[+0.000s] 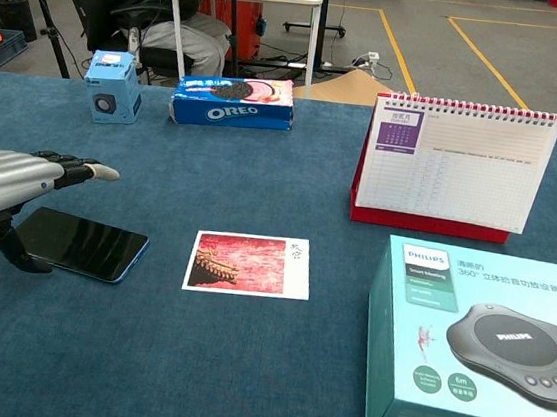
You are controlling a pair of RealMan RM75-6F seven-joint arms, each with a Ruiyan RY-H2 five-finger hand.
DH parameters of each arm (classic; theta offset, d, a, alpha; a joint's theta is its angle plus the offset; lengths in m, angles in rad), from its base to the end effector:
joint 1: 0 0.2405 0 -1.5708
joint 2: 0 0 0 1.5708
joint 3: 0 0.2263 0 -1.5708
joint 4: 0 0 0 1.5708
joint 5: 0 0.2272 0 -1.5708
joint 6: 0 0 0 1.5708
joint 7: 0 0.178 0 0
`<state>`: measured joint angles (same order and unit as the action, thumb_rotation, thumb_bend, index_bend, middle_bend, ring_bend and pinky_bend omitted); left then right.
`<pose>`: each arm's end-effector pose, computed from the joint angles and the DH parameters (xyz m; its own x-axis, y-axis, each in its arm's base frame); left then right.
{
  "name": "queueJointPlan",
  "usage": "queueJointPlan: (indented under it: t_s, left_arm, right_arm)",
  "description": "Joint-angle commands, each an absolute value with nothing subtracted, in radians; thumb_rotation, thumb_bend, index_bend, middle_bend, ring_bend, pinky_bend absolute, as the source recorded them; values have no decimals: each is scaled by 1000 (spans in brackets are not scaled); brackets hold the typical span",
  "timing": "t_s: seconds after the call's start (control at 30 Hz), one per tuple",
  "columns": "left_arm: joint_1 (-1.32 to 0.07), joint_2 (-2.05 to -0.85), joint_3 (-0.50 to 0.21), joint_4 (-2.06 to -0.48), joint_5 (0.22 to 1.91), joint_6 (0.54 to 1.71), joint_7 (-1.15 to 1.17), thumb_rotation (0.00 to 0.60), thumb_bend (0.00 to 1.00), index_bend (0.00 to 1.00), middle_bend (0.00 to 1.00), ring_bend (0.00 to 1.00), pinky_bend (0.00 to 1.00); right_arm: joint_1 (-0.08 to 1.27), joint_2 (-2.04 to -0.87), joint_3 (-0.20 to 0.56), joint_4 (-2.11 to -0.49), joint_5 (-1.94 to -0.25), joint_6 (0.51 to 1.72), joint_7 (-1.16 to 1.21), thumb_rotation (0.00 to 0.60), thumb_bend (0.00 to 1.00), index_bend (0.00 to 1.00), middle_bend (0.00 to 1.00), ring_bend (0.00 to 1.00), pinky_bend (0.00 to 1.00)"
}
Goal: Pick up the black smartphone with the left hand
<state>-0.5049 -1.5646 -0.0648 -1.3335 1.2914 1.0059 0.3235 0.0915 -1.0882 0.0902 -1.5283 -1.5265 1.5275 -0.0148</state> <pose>-0.2220 0.3099 -0.0511 0.5645 0.2895 0.7730 0.8198 -0.3055 -0.4843 -0.2977 -0.2262 0.1612 0.5055 0.0927 0.8578 -0.8597 -0.0301 0.5099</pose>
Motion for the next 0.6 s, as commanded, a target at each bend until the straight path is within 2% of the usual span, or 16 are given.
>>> queueJointPlan:
  t_s: [0.03, 0.6]
  left_arm:
    - [-507, -1570, -67, -1325, 1287, 1003, 319, 600, 171, 0, 0, 0, 0]
    - [-531, -1623, -70, -1223, 1274, 970, 277, 600, 173, 0, 0, 0, 0]
  right_arm:
    - [92, -1088, 90, -1528, -1526, 1527, -14, 600, 0, 55, 0, 0, 0]
    - [96, -1093, 90, -1524, -1520, 1514, -18, 600, 0, 55, 0, 0, 0]
